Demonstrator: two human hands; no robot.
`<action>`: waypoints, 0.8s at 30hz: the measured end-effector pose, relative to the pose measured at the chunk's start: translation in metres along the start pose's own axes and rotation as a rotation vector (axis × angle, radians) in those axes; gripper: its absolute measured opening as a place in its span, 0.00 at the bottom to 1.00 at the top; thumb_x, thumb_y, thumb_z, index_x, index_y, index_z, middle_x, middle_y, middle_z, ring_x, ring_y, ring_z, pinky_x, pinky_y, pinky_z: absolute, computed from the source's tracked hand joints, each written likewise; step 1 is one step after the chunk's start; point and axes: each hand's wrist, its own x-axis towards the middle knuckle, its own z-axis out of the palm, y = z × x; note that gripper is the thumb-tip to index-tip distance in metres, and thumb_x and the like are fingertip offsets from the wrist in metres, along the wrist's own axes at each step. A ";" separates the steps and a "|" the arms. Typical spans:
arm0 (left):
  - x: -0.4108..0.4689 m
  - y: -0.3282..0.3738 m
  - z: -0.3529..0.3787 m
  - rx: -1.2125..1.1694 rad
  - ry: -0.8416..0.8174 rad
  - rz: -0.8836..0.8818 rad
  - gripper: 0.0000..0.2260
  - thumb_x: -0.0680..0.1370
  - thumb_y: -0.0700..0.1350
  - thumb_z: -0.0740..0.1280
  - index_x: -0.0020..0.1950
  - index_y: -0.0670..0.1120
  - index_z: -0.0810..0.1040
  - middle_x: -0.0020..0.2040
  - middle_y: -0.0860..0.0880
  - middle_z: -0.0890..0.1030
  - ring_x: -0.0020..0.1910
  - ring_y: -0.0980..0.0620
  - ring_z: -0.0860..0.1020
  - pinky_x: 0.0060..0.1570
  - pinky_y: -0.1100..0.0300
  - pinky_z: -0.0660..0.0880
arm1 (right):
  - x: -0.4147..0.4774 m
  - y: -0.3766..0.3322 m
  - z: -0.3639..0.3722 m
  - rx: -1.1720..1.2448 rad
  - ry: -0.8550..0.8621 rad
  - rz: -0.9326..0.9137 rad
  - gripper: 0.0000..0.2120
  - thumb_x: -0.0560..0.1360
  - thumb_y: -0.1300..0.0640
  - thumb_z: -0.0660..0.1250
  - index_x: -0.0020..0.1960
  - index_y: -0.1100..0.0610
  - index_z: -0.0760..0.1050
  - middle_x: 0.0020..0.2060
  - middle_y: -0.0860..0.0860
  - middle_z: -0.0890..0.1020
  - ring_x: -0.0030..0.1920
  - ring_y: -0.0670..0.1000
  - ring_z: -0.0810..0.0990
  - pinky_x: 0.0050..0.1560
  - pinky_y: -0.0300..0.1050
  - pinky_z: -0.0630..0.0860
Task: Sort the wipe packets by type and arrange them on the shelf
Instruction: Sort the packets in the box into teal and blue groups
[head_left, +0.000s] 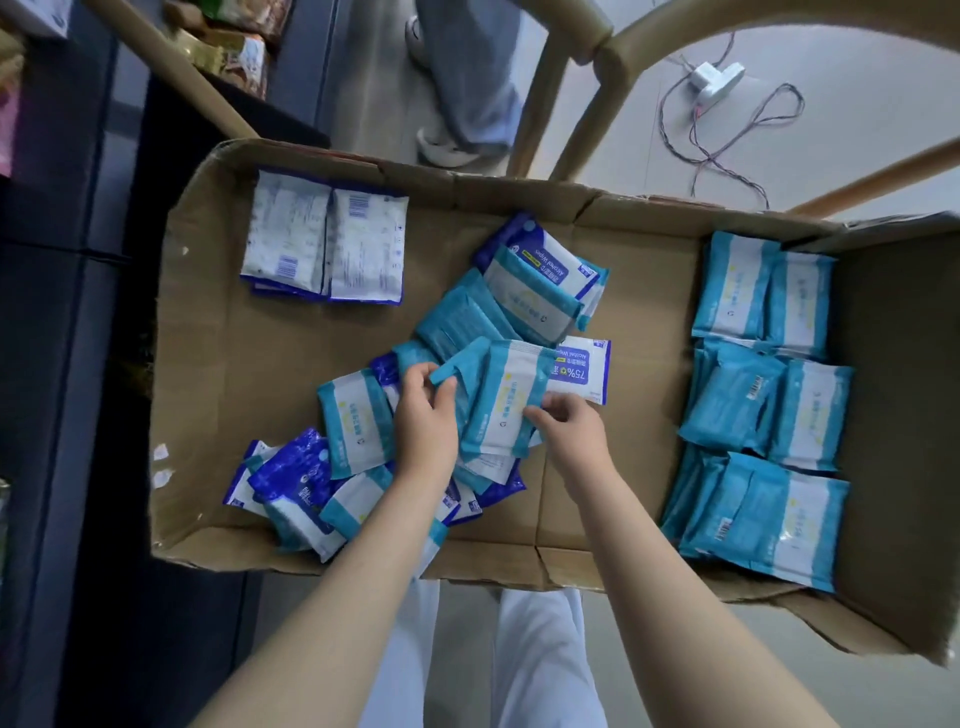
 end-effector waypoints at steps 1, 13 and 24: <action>-0.004 0.004 -0.001 -0.051 -0.014 0.006 0.05 0.83 0.44 0.62 0.58 0.49 0.69 0.50 0.47 0.79 0.43 0.57 0.76 0.38 0.72 0.72 | -0.002 0.000 -0.003 0.061 -0.005 0.001 0.06 0.76 0.63 0.70 0.44 0.56 0.74 0.44 0.51 0.81 0.48 0.52 0.81 0.48 0.46 0.79; -0.049 0.058 0.106 -0.360 -0.276 -0.044 0.04 0.83 0.45 0.62 0.53 0.55 0.73 0.51 0.56 0.83 0.53 0.56 0.82 0.51 0.54 0.80 | -0.003 0.034 -0.195 0.187 0.411 -0.065 0.14 0.81 0.60 0.65 0.66 0.57 0.73 0.58 0.55 0.78 0.60 0.53 0.78 0.66 0.51 0.74; -0.067 0.071 0.269 -0.266 -0.448 -0.026 0.09 0.80 0.44 0.67 0.60 0.44 0.78 0.53 0.49 0.82 0.49 0.55 0.81 0.52 0.58 0.79 | 0.038 0.062 -0.286 -0.165 0.544 -0.133 0.11 0.80 0.63 0.63 0.61 0.60 0.76 0.55 0.55 0.79 0.53 0.51 0.76 0.53 0.38 0.68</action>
